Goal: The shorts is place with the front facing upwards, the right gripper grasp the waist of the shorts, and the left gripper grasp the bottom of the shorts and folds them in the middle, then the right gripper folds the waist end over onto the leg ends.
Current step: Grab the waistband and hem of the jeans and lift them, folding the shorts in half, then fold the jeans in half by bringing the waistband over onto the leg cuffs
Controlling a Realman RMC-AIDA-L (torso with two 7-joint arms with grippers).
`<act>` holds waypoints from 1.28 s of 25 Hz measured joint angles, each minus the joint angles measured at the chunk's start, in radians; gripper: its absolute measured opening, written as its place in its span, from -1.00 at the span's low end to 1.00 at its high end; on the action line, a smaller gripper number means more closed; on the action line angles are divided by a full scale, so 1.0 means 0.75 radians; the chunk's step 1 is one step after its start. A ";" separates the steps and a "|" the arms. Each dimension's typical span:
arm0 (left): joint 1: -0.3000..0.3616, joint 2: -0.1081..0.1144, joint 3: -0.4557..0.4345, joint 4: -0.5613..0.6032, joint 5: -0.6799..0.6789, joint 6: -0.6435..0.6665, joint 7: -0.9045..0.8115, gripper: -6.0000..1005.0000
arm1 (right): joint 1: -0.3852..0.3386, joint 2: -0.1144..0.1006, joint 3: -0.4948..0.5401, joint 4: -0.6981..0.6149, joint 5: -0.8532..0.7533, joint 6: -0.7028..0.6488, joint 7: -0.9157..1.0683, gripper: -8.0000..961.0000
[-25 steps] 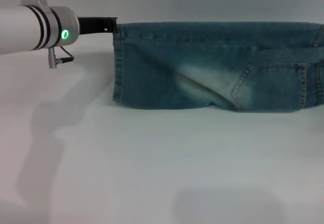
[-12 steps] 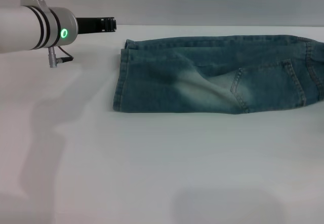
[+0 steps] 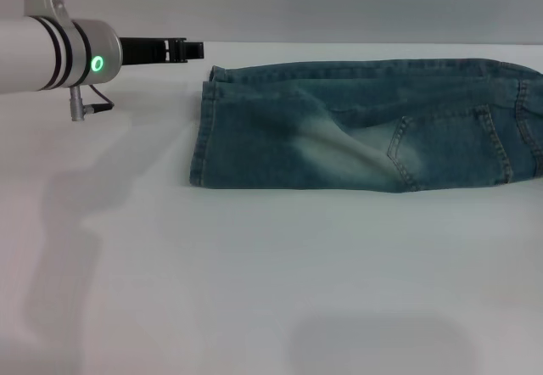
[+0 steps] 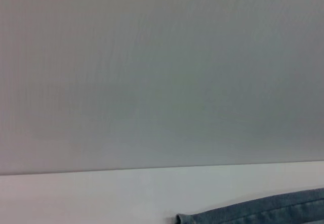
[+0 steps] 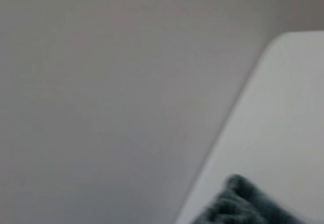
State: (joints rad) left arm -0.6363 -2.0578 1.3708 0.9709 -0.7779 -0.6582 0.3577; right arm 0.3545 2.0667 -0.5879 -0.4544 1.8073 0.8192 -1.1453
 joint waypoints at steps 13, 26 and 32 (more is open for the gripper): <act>0.007 0.001 -0.002 0.001 -0.010 -0.030 0.033 0.23 | -0.119 0.015 0.017 0.034 0.023 0.141 -0.013 0.11; 0.013 0.001 -0.010 0.004 -0.012 -0.086 0.067 0.23 | -0.100 0.009 0.022 0.071 0.057 0.125 -0.052 0.22; 0.012 0.001 -0.010 0.006 -0.014 -0.090 0.083 0.23 | -0.099 0.007 0.054 0.087 0.062 0.120 -0.053 0.27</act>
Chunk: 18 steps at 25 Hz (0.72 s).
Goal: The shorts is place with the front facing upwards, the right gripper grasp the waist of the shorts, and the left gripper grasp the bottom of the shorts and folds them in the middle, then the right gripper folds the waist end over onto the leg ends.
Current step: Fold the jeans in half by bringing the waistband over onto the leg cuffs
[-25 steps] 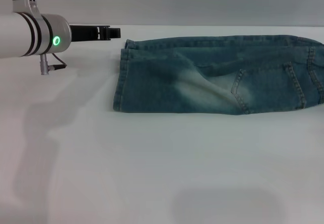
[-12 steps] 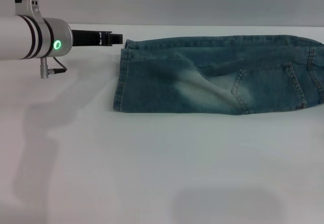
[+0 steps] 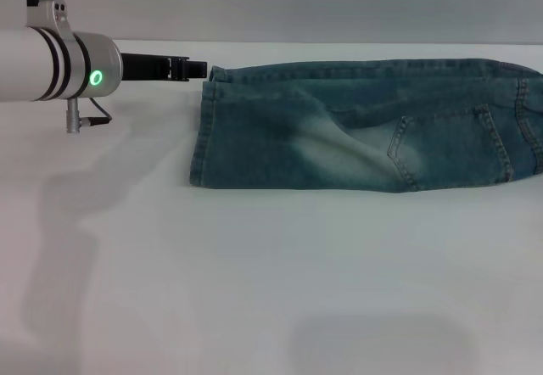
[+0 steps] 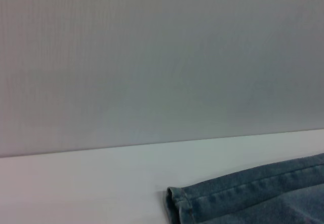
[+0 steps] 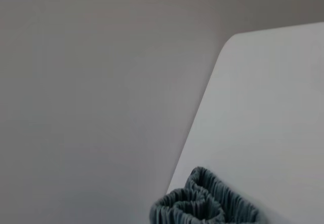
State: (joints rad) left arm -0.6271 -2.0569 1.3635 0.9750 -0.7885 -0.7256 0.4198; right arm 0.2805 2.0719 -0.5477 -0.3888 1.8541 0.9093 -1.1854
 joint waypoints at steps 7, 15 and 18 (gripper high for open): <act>-0.005 0.000 -0.010 0.001 -0.007 0.000 0.027 0.23 | 0.013 -0.002 0.019 0.001 0.001 -0.013 -0.001 0.30; -0.002 0.000 -0.017 0.001 -0.015 -0.002 0.052 0.22 | 0.037 -0.004 0.021 0.010 0.001 -0.034 0.002 0.30; -0.001 0.000 -0.017 0.001 -0.015 -0.003 0.054 0.22 | 0.046 -0.005 0.021 0.021 0.001 -0.044 0.001 0.30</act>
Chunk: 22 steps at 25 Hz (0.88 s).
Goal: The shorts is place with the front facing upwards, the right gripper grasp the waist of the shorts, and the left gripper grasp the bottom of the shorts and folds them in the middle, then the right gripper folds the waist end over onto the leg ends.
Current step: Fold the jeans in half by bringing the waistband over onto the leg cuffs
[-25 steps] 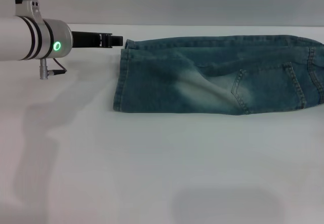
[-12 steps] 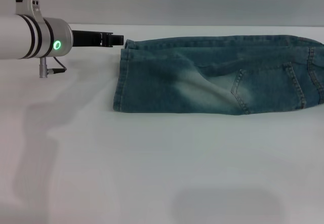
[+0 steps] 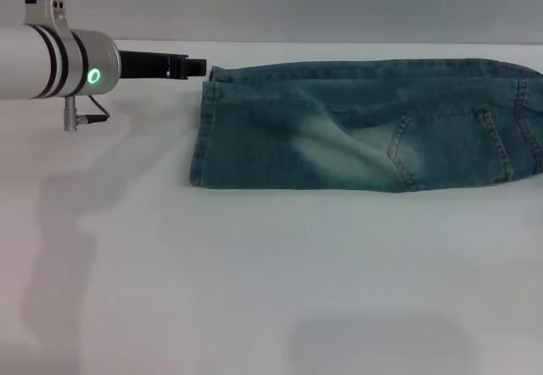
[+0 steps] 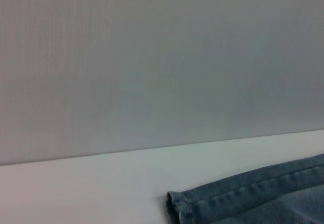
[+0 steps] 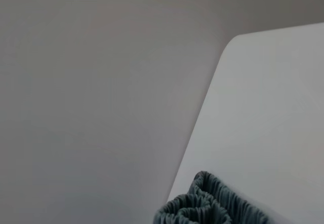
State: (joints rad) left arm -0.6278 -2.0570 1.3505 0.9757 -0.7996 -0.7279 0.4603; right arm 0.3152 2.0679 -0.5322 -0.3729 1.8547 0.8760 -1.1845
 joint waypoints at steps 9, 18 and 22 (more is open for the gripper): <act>-0.002 0.000 0.001 0.000 -0.002 -0.005 0.014 0.22 | 0.039 -0.003 -0.004 0.004 -0.008 -0.052 -0.001 0.30; -0.007 0.000 0.001 -0.002 -0.002 -0.001 0.014 0.22 | 0.092 -0.024 -0.020 0.017 -0.016 -0.106 0.006 0.30; -0.011 0.000 0.001 -0.004 -0.002 0.001 0.014 0.22 | 0.121 -0.048 -0.055 0.047 -0.021 -0.111 0.023 0.30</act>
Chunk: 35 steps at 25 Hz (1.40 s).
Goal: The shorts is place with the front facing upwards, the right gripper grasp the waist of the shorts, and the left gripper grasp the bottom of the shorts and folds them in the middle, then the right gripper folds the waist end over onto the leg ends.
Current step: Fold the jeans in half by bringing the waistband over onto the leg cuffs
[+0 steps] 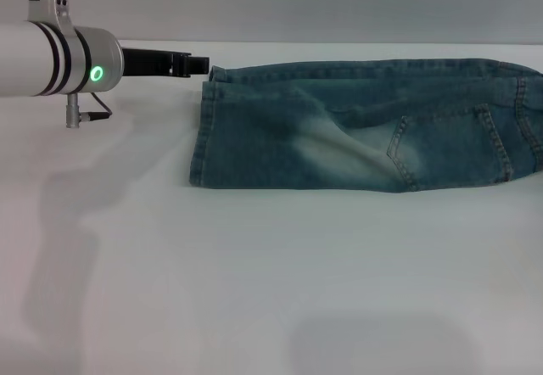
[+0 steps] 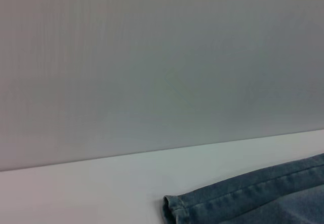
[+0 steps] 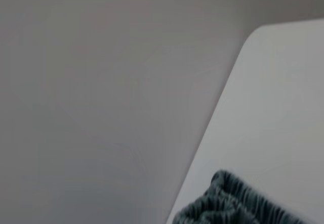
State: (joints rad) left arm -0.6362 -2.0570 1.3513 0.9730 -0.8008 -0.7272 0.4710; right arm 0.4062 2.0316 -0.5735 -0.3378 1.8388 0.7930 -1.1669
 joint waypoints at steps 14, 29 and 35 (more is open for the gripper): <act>0.002 -0.002 0.000 0.001 0.000 0.000 0.000 0.22 | 0.016 -0.024 -0.035 0.031 -0.016 0.004 0.052 0.29; 0.009 -0.003 0.002 0.001 -0.034 0.001 0.001 0.21 | -0.049 0.005 -0.021 0.017 -0.005 0.066 0.065 0.29; 0.011 -0.004 0.005 0.002 -0.054 -0.010 0.002 0.21 | -0.069 0.013 -0.019 0.008 -0.004 0.080 0.078 0.29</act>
State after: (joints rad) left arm -0.6277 -2.0600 1.3552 0.9746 -0.8414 -0.7347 0.4723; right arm 0.3545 2.0417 -0.5878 -0.3316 1.8356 0.8532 -1.1084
